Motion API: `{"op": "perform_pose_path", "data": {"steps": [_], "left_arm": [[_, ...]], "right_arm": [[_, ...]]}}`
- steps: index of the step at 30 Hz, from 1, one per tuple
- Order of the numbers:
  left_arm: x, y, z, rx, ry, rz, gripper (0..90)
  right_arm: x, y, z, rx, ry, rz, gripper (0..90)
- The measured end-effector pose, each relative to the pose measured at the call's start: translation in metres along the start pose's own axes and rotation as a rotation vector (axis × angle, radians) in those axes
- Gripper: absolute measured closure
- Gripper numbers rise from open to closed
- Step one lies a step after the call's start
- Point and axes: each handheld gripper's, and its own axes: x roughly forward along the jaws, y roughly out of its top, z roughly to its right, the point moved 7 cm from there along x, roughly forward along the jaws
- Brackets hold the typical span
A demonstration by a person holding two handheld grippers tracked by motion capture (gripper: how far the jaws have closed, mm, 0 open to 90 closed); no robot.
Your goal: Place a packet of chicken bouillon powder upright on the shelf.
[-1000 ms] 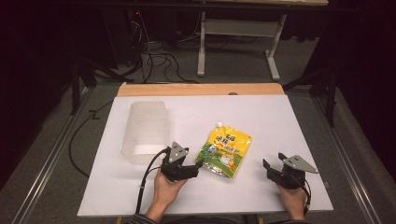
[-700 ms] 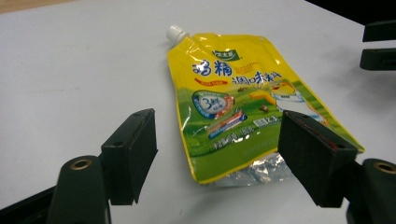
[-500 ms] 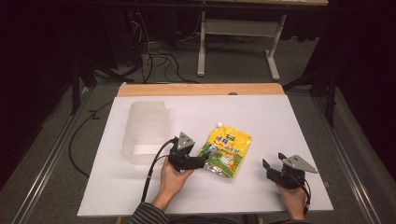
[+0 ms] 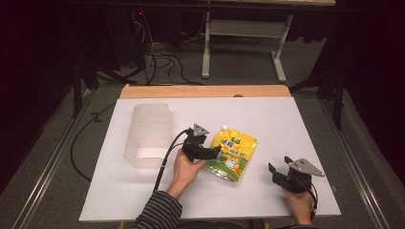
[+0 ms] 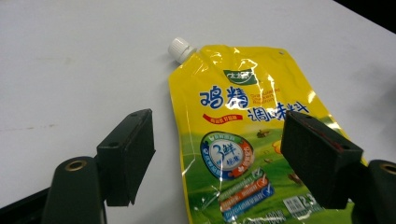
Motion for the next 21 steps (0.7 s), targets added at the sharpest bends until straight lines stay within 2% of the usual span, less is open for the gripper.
{"op": "perform_pose_path", "data": {"steps": [7, 11, 15, 21], "left_arm": [[0.014, 0.005, -0.003, -0.005, 0.006, -0.038, 25.7], [0.025, 0.008, -0.004, 0.006, 0.021, -0.059, 26.4], [0.041, -0.001, -0.009, -0.001, 0.023, -0.104, 27.1], [0.051, -0.007, -0.014, -0.028, 0.026, -0.146, 27.0]], "right_arm": [[0.000, 0.000, 0.000, 0.000, -0.004, 0.003, 31.7], [0.000, 0.000, 0.001, -0.003, -0.001, 0.006, 31.7], [0.000, 0.000, 0.000, -0.002, 0.002, 0.002, 31.7], [0.000, 0.000, 0.000, 0.000, -0.001, -0.001, 31.7]]}}
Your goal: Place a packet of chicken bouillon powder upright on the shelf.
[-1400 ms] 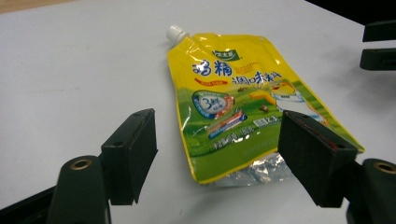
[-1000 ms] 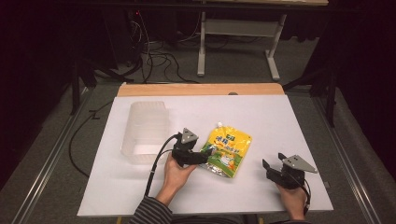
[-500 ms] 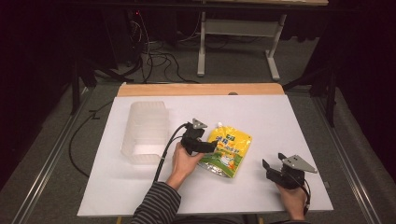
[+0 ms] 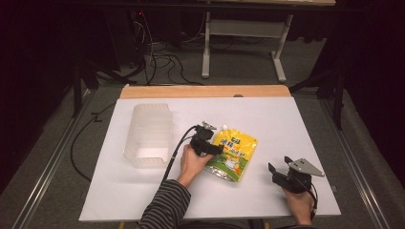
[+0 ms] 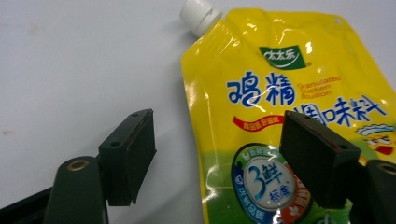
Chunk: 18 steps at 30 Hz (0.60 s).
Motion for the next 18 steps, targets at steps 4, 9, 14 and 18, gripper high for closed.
{"op": "perform_pose_path", "data": {"steps": [4, 9, 14, 18], "left_arm": [[0.002, 0.000, 0.000, 0.026, 0.022, 0.003, 29.3], [0.001, -0.001, 0.007, 0.077, 0.024, -0.011, 39.3], [0.001, -0.001, 0.012, 0.091, 0.007, -0.011, 52.6], [0.000, -0.001, 0.012, 0.086, -0.005, -0.012, 61.6]], "right_arm": [[0.000, 0.000, 0.000, -0.001, -0.001, 0.000, 31.7], [0.001, 0.000, 0.000, -0.009, 0.001, -0.003, 31.7], [0.001, 0.000, 0.000, -0.007, -0.004, -0.003, 31.7], [0.001, 0.000, 0.000, -0.010, -0.002, -0.005, 31.7]]}}
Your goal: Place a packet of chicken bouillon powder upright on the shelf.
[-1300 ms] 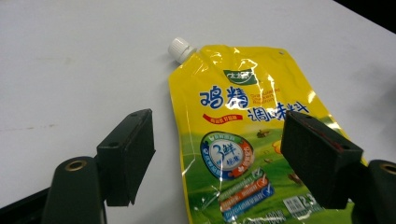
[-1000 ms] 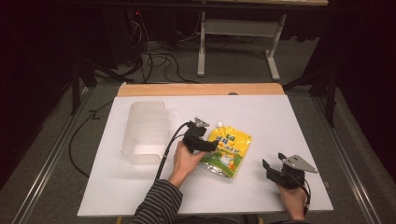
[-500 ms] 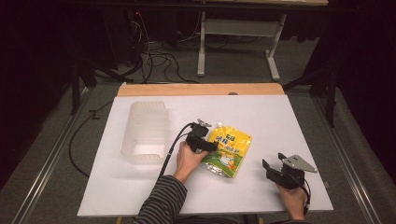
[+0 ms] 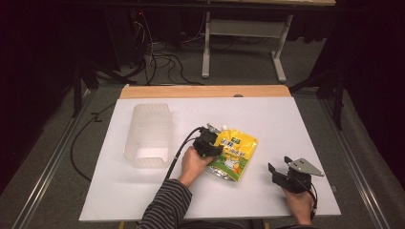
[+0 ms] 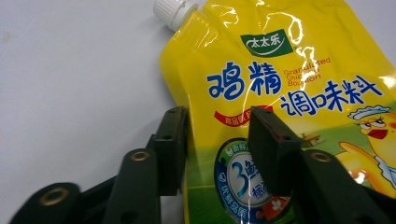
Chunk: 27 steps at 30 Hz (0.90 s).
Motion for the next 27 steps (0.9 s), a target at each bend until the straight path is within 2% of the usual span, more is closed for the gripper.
{"op": "perform_pose_path", "data": {"steps": [2, 4, 6, 10, 12, 18, 27], "left_arm": [[-0.001, 0.000, -0.001, -0.013, -0.007, -0.003, 69.8], [-0.001, 0.000, -0.002, -0.029, -0.023, -0.001, 72.0], [-0.001, 0.000, -0.002, -0.038, -0.039, 0.000, 79.7], [-0.003, 0.001, 0.000, -0.040, -0.063, 0.005, 85.5], [-0.004, 0.001, 0.000, -0.041, -0.081, 0.011, 86.6], [-0.014, 0.006, 0.004, -0.021, -0.087, 0.043, 87.6], [-0.044, 0.017, 0.012, 0.015, -0.106, 0.128, 87.5]], "right_arm": [[0.000, 0.000, 0.000, 0.000, 0.000, 0.001, 31.6], [0.000, 0.000, 0.000, 0.000, 0.002, 0.000, 31.7], [0.000, 0.000, 0.000, 0.000, 0.001, 0.001, 31.6], [0.000, 0.000, 0.000, 0.002, 0.001, 0.002, 31.6], [0.000, 0.000, 0.000, 0.004, 0.002, 0.003, 31.6], [0.000, 0.000, 0.000, 0.006, 0.004, 0.006, 31.5], [-0.001, 0.000, 0.001, 0.007, 0.006, 0.011, 31.6]]}}
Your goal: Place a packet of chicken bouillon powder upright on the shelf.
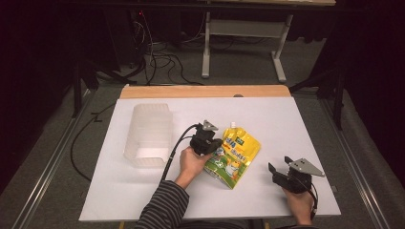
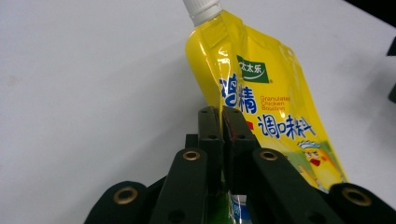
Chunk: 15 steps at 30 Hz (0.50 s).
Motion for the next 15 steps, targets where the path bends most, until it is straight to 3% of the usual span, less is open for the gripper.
{"op": "perform_pose_path", "data": {"steps": [15], "left_arm": [[-0.051, 0.015, 0.007, 0.013, -0.050, 0.111, 88.1]], "right_arm": [[0.000, 0.000, 0.000, 0.002, -0.003, 0.002, 31.6]]}}
